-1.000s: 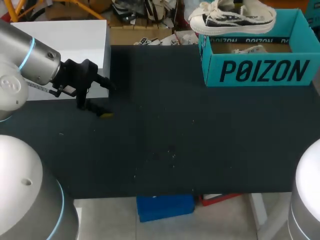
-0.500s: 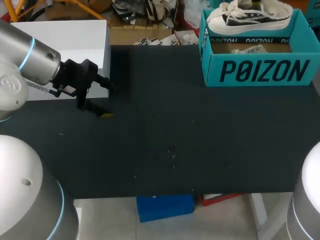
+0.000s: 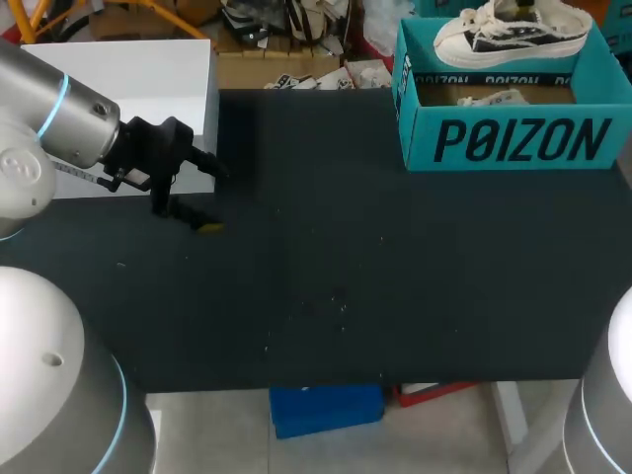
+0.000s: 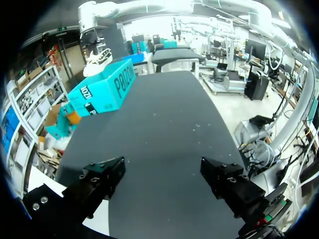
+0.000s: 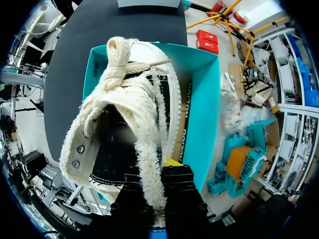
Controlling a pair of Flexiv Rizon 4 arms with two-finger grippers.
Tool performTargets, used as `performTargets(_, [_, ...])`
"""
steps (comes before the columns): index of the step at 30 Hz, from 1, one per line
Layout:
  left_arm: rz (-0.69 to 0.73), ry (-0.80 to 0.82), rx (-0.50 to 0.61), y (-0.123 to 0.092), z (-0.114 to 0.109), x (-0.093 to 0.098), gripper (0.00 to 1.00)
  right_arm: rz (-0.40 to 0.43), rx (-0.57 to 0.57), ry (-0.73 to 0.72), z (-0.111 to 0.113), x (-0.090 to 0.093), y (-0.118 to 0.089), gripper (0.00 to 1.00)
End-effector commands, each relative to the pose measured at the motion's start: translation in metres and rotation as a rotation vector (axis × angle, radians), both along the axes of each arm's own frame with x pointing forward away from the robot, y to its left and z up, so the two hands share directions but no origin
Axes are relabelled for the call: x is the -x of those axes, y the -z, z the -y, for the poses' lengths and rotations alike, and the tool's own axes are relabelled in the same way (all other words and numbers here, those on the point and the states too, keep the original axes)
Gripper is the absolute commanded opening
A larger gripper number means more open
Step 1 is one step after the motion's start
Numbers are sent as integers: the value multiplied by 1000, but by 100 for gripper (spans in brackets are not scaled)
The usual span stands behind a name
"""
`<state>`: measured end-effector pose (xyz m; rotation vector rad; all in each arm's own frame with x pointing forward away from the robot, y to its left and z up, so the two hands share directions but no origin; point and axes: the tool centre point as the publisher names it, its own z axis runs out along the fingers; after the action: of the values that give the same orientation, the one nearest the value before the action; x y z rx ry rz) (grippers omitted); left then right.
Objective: Take the shoe out of the shoebox, open the shoe tongue, remove and reinsert the insole, then place the shoe into the shoebox
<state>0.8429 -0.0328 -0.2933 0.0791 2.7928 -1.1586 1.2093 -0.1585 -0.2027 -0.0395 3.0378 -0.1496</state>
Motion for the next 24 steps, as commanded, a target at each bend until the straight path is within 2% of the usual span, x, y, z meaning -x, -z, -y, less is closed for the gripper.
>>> performTargets(1, [4, -2, -1, 1, 1, 1, 100, -77, -15, 5, 6, -31, 17, 0])
performTargets(11, [4, -2, -1, 1, 1, 1, 100, -119, -45, 42, 9, -51, 49, 0])
performTargets(24, [4, -2, -1, 1, 1, 1, 100, -162, -82, 68, 3, -64, 95, 0])
